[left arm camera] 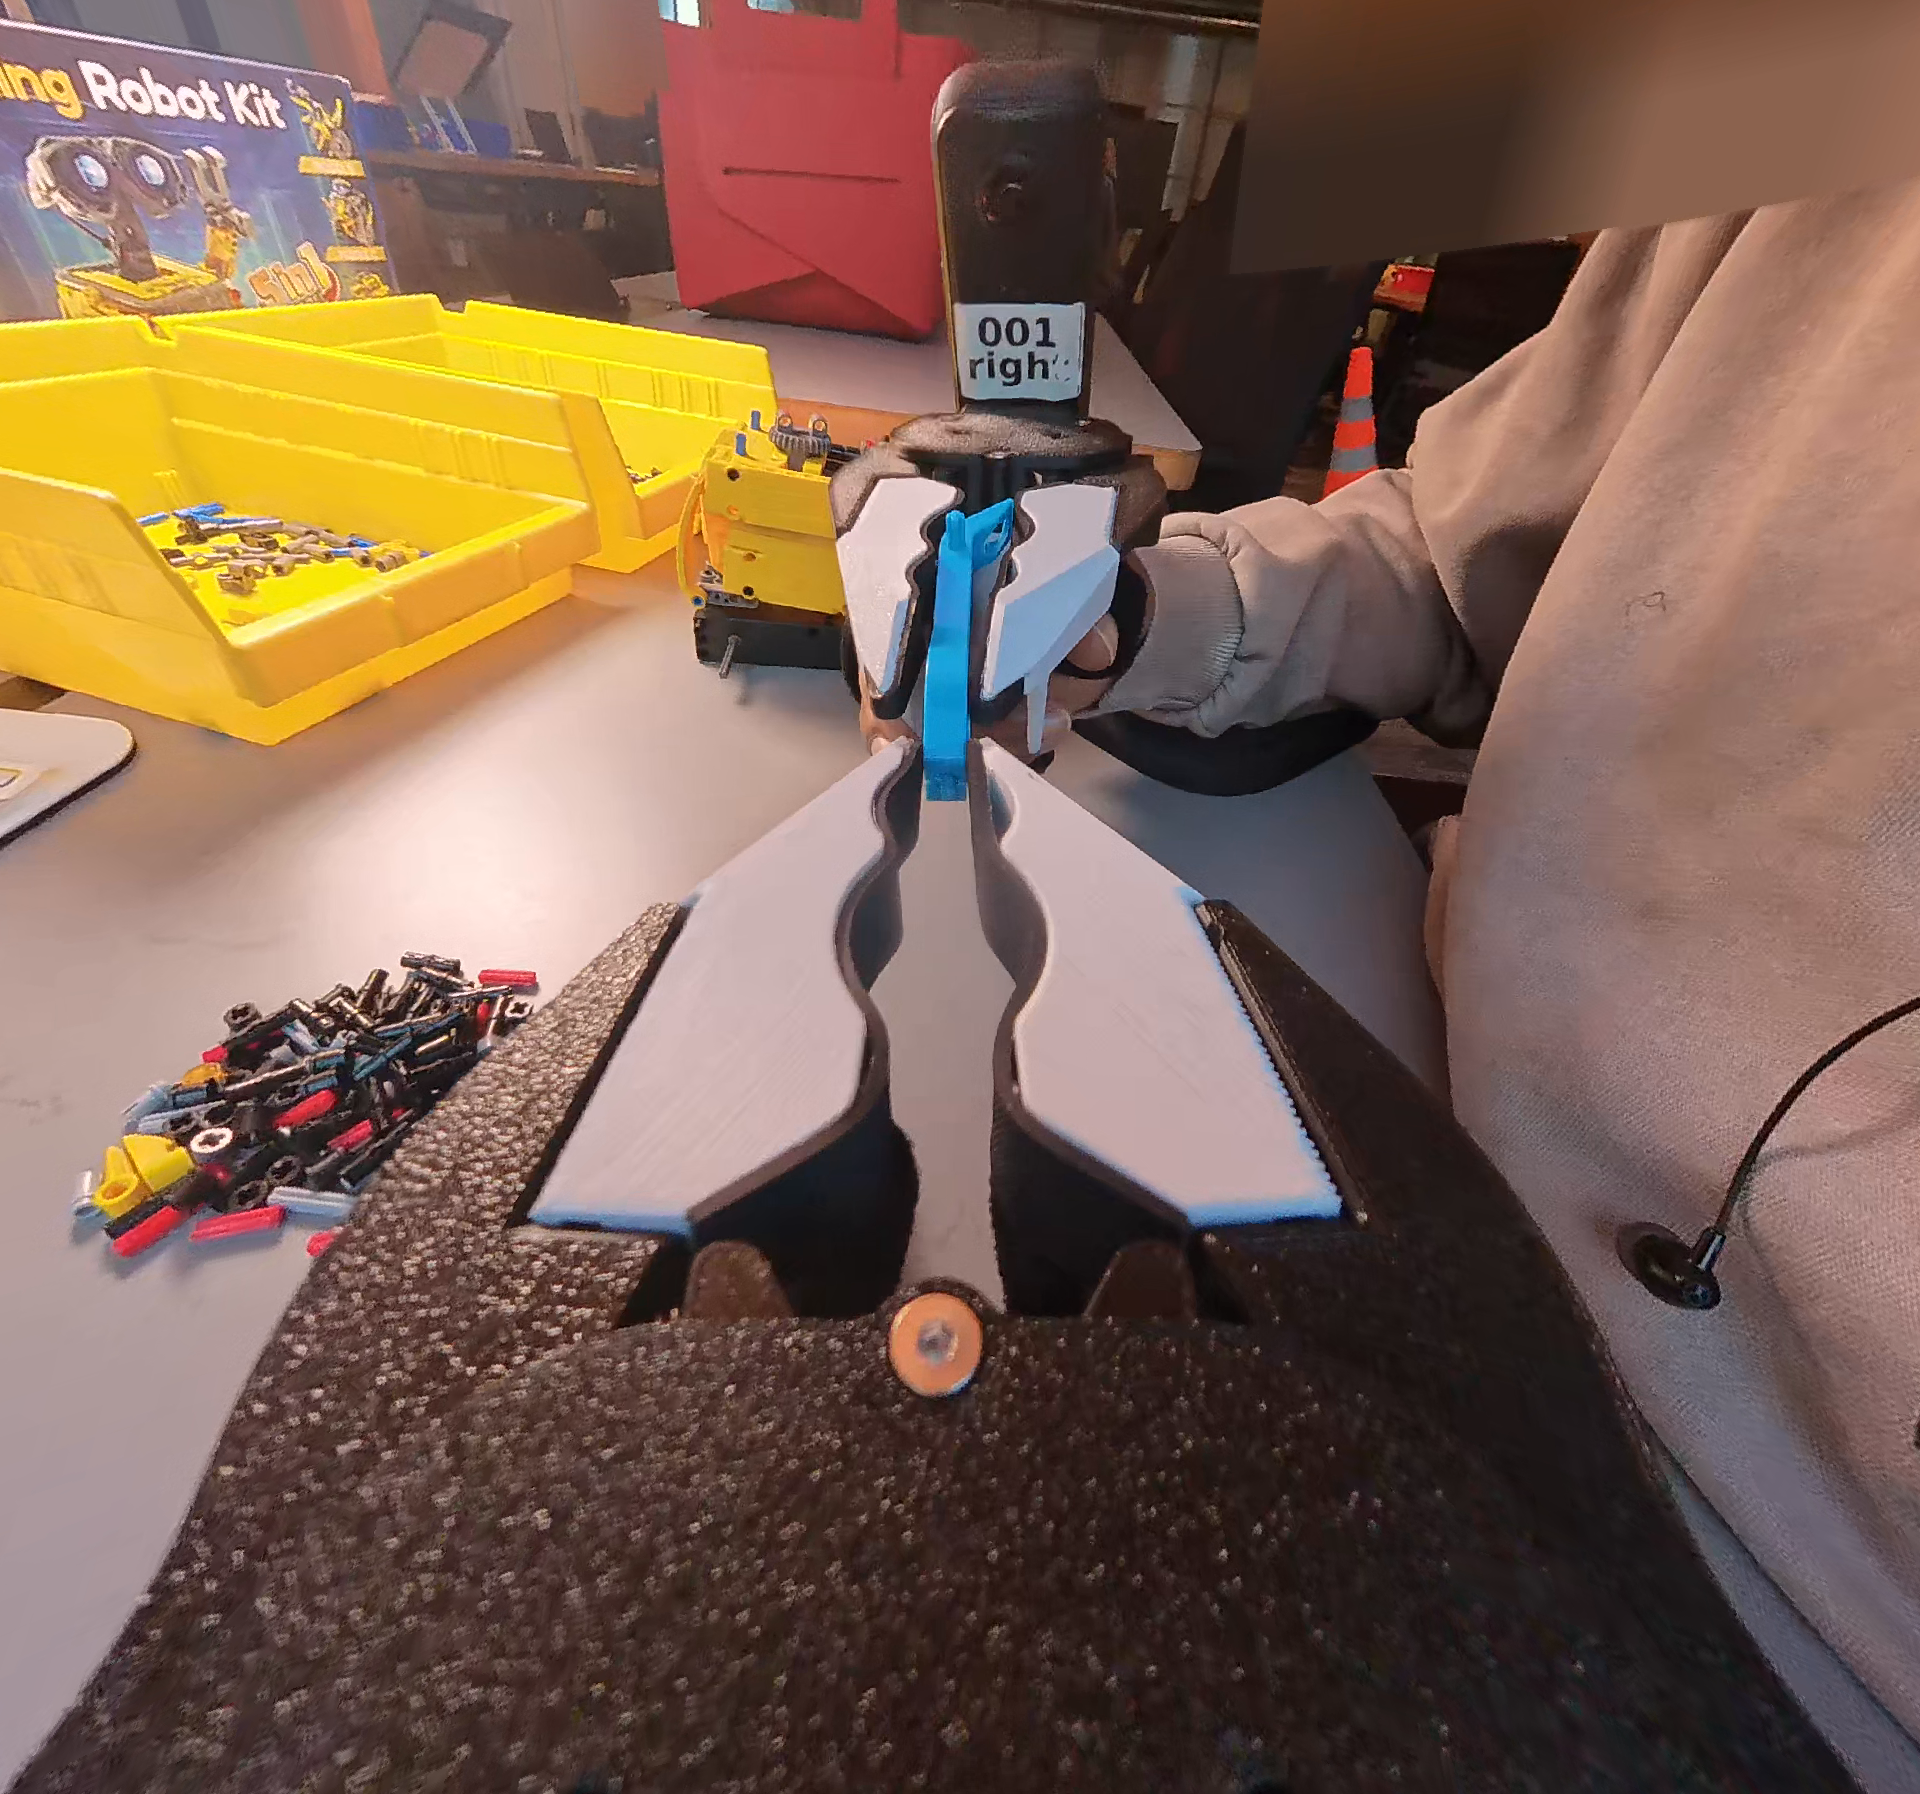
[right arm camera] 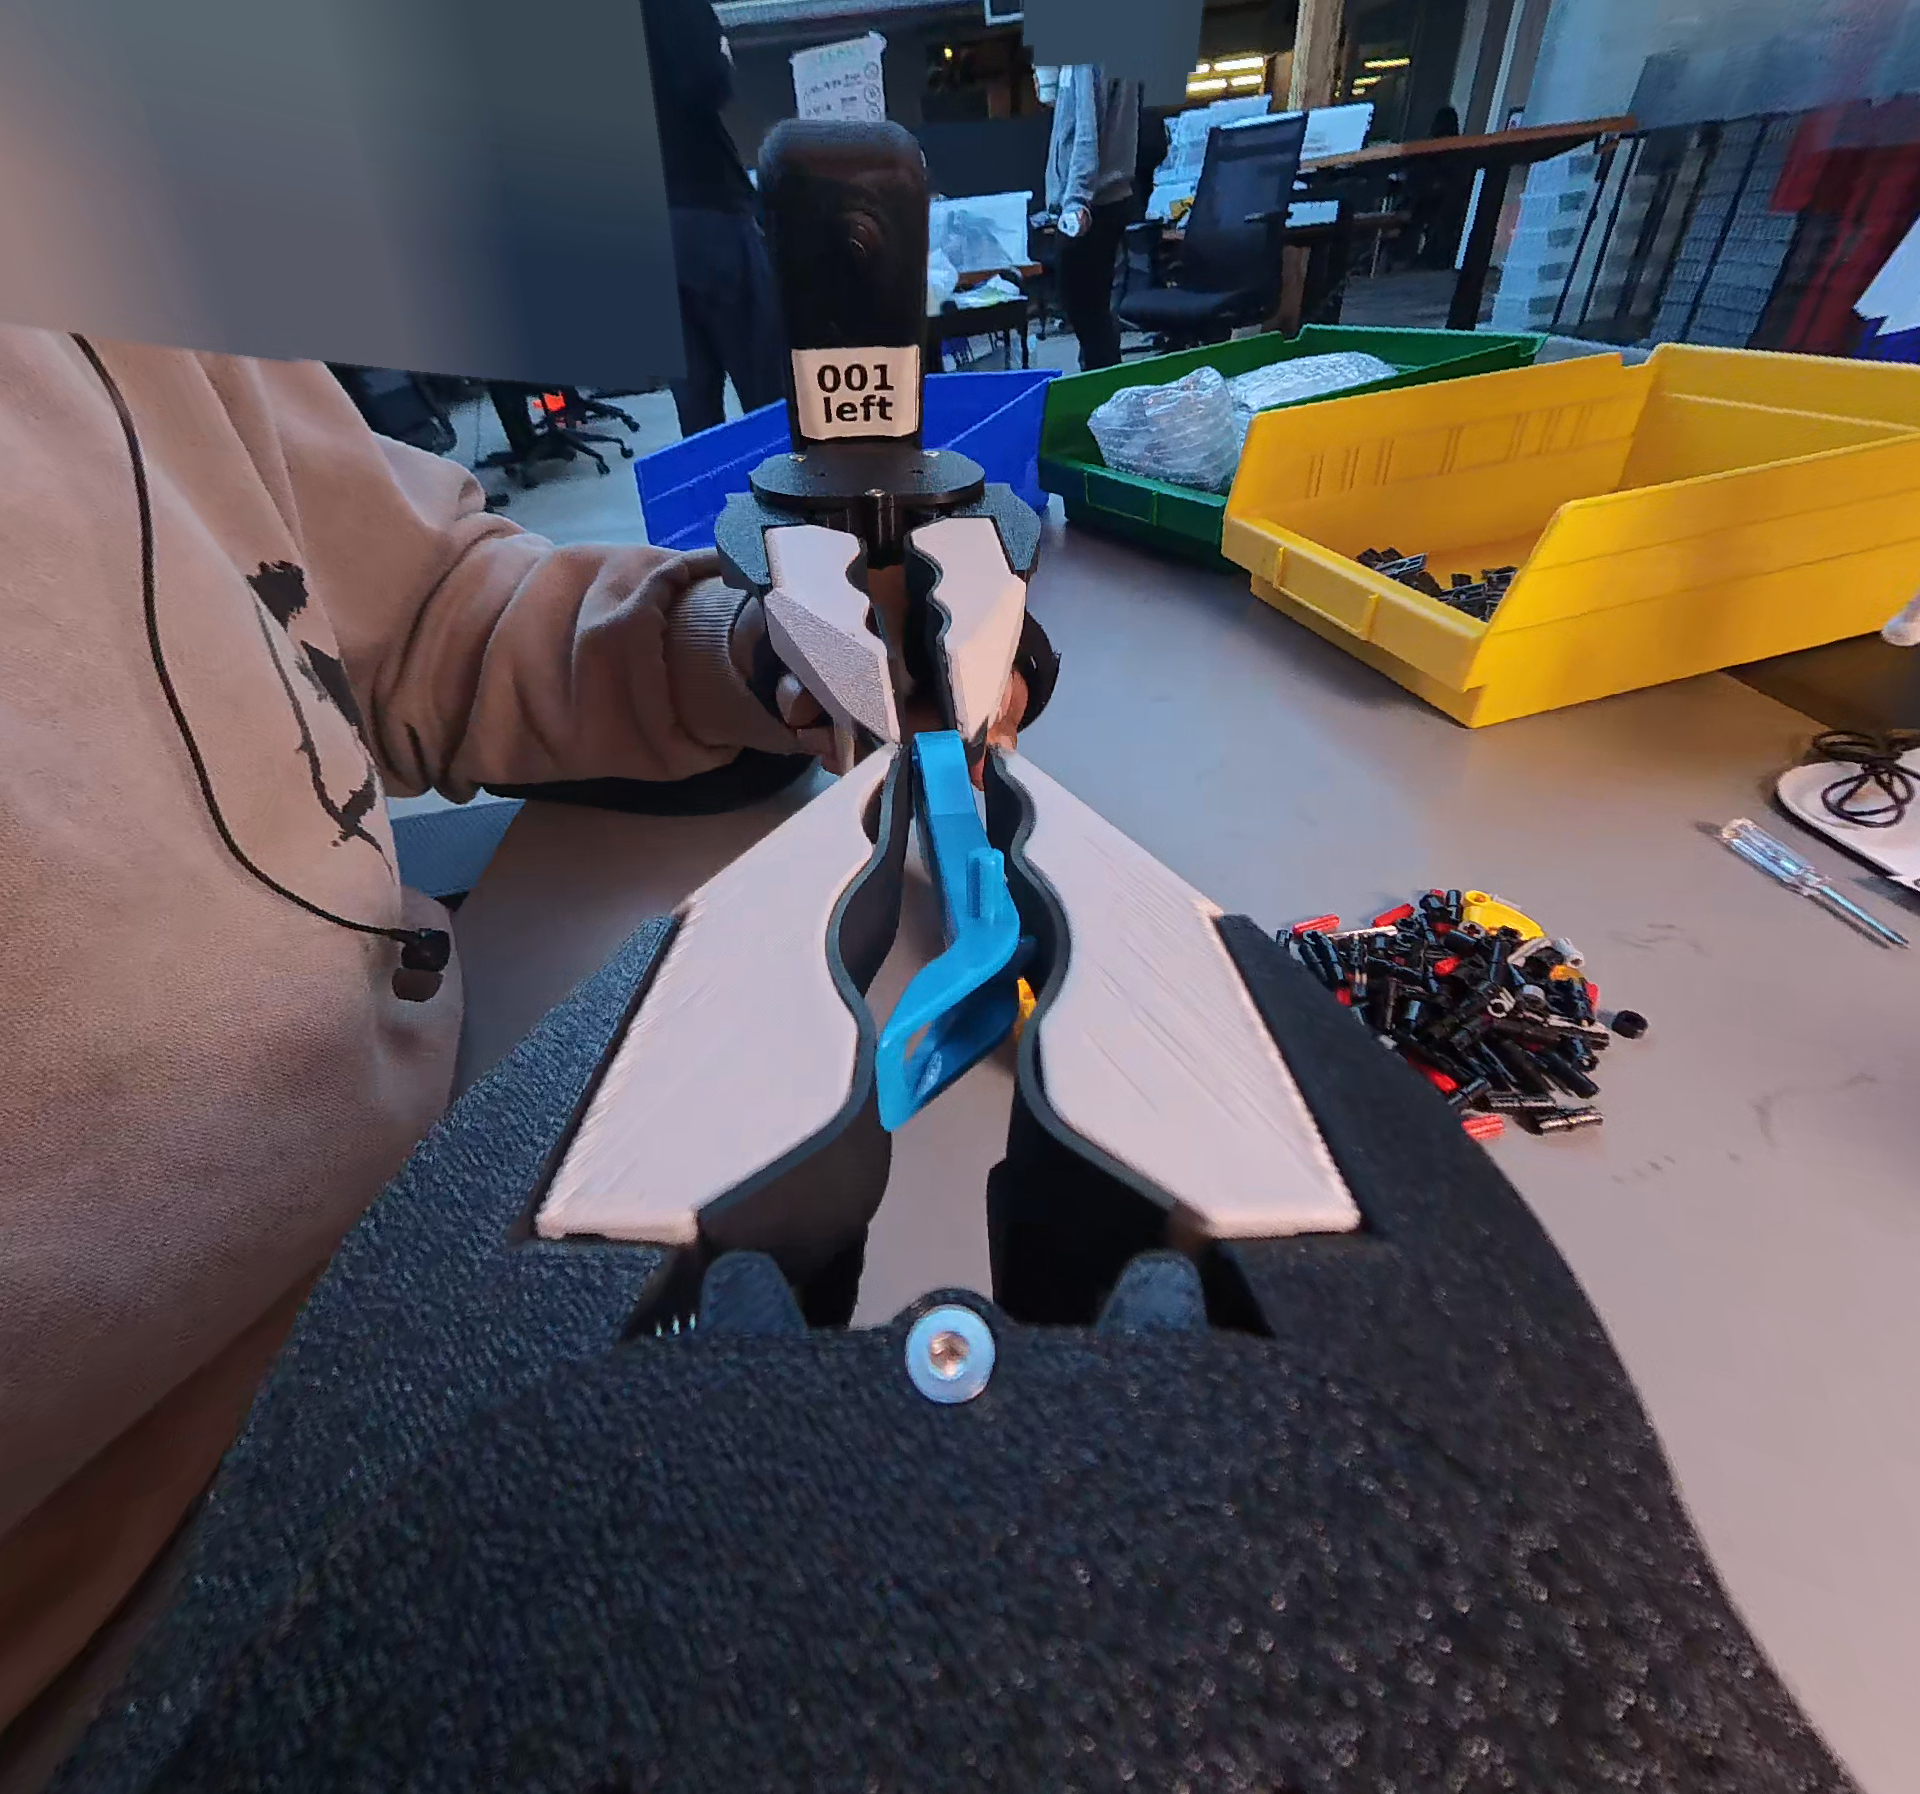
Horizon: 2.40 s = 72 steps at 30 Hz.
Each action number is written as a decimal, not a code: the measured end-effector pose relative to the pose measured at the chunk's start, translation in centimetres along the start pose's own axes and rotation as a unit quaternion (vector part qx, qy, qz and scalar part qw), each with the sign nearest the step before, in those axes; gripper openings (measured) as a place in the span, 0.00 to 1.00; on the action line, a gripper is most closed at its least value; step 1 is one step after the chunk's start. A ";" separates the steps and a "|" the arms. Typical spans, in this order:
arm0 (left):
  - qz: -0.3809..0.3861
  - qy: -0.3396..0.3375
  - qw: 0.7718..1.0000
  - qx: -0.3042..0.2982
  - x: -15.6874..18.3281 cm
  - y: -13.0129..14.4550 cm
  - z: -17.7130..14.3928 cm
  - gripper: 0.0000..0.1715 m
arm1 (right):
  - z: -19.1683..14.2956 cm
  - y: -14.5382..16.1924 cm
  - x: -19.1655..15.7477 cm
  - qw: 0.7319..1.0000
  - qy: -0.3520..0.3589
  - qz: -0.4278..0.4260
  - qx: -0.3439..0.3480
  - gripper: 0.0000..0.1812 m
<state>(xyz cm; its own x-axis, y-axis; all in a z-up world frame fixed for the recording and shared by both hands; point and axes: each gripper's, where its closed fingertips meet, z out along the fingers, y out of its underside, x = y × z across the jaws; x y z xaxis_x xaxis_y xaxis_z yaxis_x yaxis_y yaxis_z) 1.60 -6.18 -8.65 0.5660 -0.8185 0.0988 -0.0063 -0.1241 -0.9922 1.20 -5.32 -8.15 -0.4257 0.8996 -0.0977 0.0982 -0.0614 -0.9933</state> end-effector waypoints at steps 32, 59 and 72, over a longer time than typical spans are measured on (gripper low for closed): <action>0.020 0.030 0.998 -0.044 0.6 1.5 -0.7 0.01 | 0.7 1.9 -0.9 0.998 -0.018 -0.041 -0.038 0.05; 0.054 -0.061 0.974 -0.210 -1.9 7.1 0.6 0.04 | -0.7 5.5 2.1 0.993 0.017 0.010 -0.120 0.05; 0.040 -0.056 0.979 -0.192 -1.9 6.7 0.4 0.04 | -0.9 4.3 1.7 0.996 -0.003 0.031 -0.080 0.06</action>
<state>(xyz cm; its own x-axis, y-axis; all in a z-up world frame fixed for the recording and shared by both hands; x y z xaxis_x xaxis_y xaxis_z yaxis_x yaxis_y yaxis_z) 0.80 -5.20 -15.53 0.6374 -0.7705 -0.0092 -0.3527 -0.2811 -0.8925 1.76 -3.68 -12.50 -0.4202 0.8933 -0.1596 0.2664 -0.0466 -0.9627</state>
